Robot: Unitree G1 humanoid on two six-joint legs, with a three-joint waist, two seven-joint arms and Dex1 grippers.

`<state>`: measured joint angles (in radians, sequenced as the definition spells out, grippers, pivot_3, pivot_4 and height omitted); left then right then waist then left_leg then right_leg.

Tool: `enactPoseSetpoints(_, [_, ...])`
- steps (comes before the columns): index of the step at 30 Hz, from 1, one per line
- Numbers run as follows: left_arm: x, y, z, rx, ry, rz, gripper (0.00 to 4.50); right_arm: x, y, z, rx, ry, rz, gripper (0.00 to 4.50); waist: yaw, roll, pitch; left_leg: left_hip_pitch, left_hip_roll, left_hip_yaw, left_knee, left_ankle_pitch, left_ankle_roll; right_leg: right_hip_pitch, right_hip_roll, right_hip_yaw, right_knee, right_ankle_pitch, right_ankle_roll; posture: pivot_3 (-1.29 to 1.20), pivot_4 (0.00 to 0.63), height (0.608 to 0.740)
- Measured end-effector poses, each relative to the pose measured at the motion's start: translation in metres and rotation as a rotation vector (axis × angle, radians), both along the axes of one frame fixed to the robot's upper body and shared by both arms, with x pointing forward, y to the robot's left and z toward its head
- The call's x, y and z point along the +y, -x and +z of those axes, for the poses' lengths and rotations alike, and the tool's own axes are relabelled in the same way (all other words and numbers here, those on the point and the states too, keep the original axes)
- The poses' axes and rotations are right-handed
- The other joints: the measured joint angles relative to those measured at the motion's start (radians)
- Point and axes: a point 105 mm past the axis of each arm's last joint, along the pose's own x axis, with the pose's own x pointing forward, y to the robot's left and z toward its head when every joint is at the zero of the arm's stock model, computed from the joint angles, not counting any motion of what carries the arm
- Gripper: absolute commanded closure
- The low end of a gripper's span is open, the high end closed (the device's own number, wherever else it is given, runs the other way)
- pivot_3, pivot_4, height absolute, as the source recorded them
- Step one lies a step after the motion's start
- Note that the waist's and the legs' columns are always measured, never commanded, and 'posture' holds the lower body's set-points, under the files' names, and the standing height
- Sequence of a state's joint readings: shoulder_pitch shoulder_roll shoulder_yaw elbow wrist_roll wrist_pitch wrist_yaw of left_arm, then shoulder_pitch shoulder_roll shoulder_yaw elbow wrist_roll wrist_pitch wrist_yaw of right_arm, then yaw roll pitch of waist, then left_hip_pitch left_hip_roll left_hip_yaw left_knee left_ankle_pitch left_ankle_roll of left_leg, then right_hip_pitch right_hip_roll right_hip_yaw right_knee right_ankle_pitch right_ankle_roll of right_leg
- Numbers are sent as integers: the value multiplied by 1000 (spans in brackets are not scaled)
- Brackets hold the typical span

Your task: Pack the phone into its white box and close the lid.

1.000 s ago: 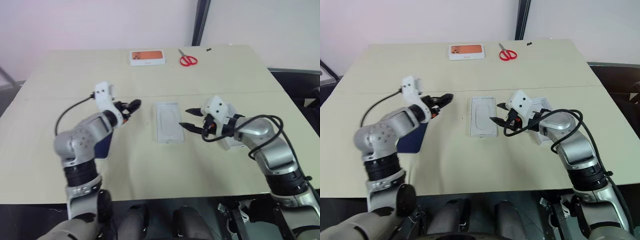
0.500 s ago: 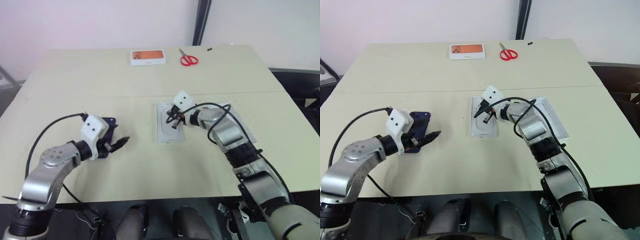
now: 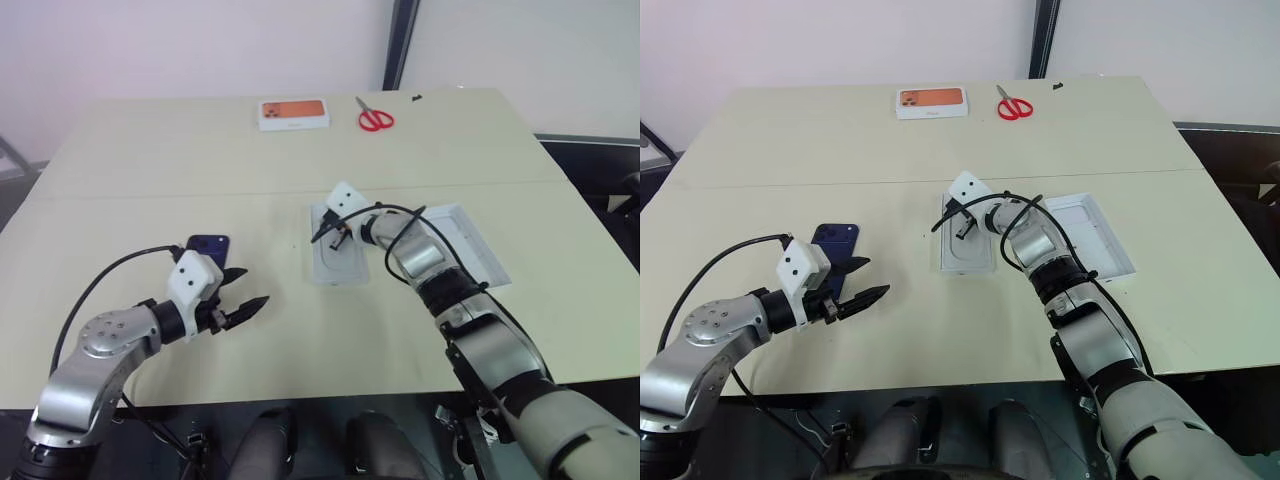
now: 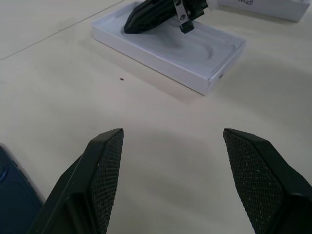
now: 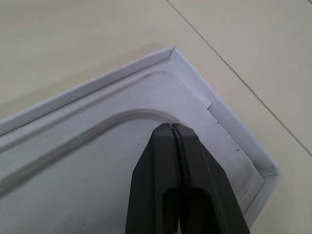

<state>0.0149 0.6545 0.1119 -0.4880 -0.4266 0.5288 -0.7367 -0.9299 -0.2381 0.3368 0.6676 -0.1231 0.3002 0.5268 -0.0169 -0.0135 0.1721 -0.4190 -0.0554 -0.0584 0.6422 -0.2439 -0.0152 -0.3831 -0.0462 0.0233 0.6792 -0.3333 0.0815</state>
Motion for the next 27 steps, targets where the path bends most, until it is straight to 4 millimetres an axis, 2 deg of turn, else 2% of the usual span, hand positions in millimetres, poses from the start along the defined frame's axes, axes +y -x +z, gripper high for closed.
enactPoseSetpoints(3, [-1,1,0,-2,1,0,1075,-2,11,10,-22,-22,72,4438,0,0,0,-7,0,0,3,0,0,-7,0,0,3,0,0,0,150,740])
enactPoseSetpoints(6, [0,3,1,2,19,2,1075,-12,35,15,22,-68,162,4438,4,0,0,-8,0,0,3,-1,1,-7,0,0,3,0,0,0,150,740])
enactPoseSetpoints(11, [1,5,4,-2,13,-8,1075,-22,71,9,105,-66,280,4438,3,0,0,-8,0,0,3,-1,2,-7,0,0,4,0,0,0,150,740])
enactPoseSetpoints(15, [1,9,2,11,-14,-45,1075,-23,106,8,181,-67,426,4438,3,0,0,-7,0,0,3,-1,2,-7,0,0,3,0,0,0,150,740])
enactPoseSetpoints(18, [-3,13,1,12,-36,-86,1075,-19,120,6,209,-56,481,3610,4,0,0,-7,0,-1,3,-1,2,-7,0,0,3,0,0,0,150,740])
enactPoseSetpoints(21, [-6,15,-1,18,-49,-110,1075,-18,120,2,198,-23,477,2147,4,0,0,-7,0,-1,4,-1,2,-7,0,0,3,0,0,0,150,740])
enactPoseSetpoints(27, [-6,19,-4,21,-71,-129,1075,-20,121,-6,183,17,469,2147,6,0,0,-7,0,-1,4,-1,2,-7,0,0,3,0,0,0,150,740])
